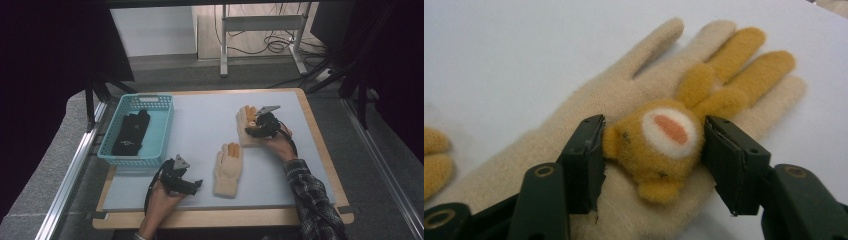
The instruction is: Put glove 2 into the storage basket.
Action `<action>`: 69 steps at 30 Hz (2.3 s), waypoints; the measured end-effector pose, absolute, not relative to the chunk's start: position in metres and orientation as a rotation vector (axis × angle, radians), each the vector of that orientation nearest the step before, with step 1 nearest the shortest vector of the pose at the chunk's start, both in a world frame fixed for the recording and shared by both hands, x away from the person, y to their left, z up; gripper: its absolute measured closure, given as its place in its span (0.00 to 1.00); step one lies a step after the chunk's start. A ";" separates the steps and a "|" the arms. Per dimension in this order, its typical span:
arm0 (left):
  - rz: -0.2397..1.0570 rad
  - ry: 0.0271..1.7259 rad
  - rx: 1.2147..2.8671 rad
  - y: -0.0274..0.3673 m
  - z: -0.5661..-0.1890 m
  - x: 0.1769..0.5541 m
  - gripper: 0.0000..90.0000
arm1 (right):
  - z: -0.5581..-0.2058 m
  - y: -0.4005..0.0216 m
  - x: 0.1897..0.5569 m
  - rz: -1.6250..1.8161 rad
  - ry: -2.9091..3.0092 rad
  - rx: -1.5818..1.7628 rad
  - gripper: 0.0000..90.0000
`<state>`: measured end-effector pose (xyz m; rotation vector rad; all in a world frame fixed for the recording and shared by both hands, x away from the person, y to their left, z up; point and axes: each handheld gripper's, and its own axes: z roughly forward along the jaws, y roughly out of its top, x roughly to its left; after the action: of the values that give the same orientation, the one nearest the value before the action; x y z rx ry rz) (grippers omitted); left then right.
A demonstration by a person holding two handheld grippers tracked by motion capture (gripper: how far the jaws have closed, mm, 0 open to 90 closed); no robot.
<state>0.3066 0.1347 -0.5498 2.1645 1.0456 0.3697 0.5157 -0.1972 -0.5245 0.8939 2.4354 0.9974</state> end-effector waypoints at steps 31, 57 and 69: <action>0.369 1.046 2.165 0.135 -0.550 0.307 0.02 | -0.451 -0.210 0.454 1.186 2.294 1.044 0.64; 0.374 1.046 2.162 0.135 -0.550 0.307 0.02 | -0.457 -0.171 0.348 1.311 2.405 1.082 0.64; 0.373 1.043 2.166 0.135 -0.550 0.307 0.02 | -0.479 -0.138 0.314 1.252 2.388 1.130 0.64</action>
<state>0.3067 0.1347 -0.5497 2.1662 1.0434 0.3730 0.3143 -0.1379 -0.4787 1.1296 2.3883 1.2523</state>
